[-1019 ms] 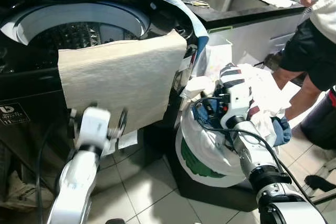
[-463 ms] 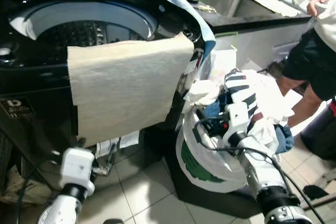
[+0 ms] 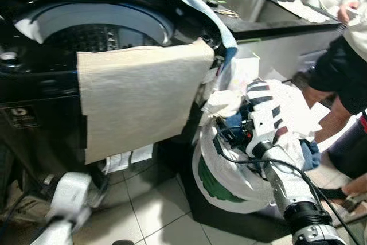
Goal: Clothes washing
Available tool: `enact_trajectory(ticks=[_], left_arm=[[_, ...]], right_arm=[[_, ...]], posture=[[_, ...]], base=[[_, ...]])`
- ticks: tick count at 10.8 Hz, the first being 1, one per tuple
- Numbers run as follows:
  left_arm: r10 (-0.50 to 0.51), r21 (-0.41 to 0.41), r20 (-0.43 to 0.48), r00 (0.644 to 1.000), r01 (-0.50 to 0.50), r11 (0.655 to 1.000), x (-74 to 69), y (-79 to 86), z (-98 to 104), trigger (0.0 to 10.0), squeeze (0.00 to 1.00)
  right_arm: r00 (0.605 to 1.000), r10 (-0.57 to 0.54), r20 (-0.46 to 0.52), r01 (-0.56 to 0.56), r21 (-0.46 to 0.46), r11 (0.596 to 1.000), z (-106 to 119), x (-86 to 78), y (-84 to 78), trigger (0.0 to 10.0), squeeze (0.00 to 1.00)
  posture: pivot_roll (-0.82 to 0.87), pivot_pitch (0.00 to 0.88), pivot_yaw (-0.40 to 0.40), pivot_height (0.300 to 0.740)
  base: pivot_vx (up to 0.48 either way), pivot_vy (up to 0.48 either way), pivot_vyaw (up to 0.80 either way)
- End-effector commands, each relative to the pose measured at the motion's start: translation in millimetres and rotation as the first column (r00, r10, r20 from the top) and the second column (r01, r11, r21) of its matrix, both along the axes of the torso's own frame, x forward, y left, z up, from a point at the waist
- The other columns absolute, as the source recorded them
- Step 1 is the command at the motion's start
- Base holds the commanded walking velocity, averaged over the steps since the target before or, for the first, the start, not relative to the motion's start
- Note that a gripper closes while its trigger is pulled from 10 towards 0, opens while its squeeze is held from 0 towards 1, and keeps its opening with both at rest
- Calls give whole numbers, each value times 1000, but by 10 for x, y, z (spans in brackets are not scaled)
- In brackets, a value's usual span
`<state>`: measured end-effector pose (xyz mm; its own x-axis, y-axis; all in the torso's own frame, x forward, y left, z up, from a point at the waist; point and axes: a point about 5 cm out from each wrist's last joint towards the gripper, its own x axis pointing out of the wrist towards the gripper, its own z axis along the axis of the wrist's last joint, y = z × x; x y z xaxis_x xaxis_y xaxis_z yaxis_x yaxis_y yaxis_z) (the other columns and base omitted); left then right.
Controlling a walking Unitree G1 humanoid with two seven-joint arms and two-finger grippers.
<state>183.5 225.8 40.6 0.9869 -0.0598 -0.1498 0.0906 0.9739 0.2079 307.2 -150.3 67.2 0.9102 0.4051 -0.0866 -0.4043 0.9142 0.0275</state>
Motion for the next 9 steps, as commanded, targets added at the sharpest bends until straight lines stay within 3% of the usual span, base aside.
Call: enact_trajectory(ticks=[1,3,5,9], left_arm=[[-21,-53,15,1000,21,998,84,-152,9,10000,0],[-79,-79,106,991,87,993,245,-377,240,10000,0],[-77,-78,111,991,86,993,286,-402,283,10000,0],[-80,-67,100,992,87,994,310,-485,316,10000,0]], right_arm=[[1000,-18,19,19,-7,1000,66,40,-21,10000,0],[999,-22,37,22,-9,1000,98,63,38,10000,0],[999,-19,41,20,-15,1000,117,78,54,10000,0],[999,-2,51,4,-53,999,144,121,73,10000,0]], posture=[[222,0,-156,740],[218,0,-152,740],[216,0,-151,740],[215,0,-162,740]], base=[[0,0,0],[0,0,0],[0,0,0],[0,0,-752]])
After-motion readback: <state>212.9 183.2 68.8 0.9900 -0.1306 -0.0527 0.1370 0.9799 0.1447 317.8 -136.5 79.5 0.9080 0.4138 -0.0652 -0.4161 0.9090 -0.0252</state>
